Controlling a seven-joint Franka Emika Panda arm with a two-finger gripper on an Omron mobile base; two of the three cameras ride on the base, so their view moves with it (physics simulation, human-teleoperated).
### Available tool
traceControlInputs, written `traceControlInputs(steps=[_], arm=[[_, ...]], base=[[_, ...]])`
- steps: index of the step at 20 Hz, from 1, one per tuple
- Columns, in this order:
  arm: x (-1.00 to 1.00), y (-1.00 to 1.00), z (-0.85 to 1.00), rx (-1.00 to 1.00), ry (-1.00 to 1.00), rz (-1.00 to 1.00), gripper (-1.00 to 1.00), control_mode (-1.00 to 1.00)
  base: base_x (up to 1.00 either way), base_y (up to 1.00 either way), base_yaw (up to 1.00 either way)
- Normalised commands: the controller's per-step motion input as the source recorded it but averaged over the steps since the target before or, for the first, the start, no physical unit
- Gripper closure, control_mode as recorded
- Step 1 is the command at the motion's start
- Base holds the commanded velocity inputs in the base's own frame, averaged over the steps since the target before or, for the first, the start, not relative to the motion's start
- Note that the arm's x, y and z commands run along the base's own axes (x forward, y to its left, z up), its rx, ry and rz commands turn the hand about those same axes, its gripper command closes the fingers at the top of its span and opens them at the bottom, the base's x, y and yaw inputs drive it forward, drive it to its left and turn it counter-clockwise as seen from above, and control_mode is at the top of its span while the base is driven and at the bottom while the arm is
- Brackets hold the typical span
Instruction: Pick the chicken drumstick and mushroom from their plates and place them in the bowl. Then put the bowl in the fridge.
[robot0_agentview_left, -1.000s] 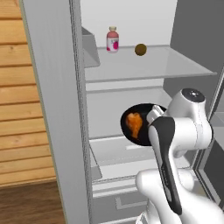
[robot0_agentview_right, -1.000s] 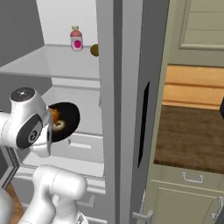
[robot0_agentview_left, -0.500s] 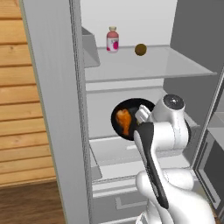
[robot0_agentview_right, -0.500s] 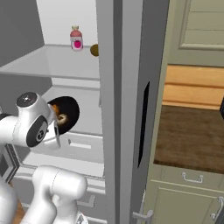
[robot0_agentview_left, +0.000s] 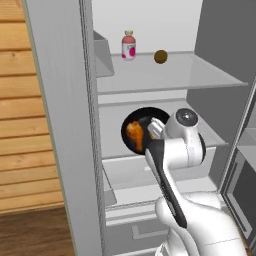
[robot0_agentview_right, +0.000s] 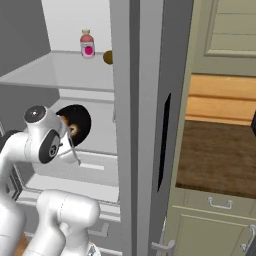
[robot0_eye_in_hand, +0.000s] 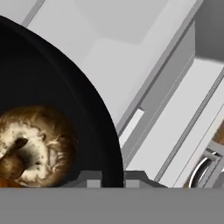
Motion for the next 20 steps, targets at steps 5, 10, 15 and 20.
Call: traceControlInputs(steps=[5, 10, 15, 20], arm=[[0.47, 0.01, -0.04, -0.03, -0.01, 0.03, 1.00, -1.00], [0.53, 0.07, -0.10, -0.07, 0.00, 0.00, 1.00, -1.00], [0.43, 0.07, -0.02, -0.07, 0.00, 0.00, 1.00, -1.00], [0.27, 0.01, 0.00, -0.05, 0.00, 0.00, 1.00, -1.00]], base=[[0.00, 0.00, 0.00], [0.00, 0.00, 0.00], [0.00, 0.00, 0.00], [0.00, 0.00, 0.00]])
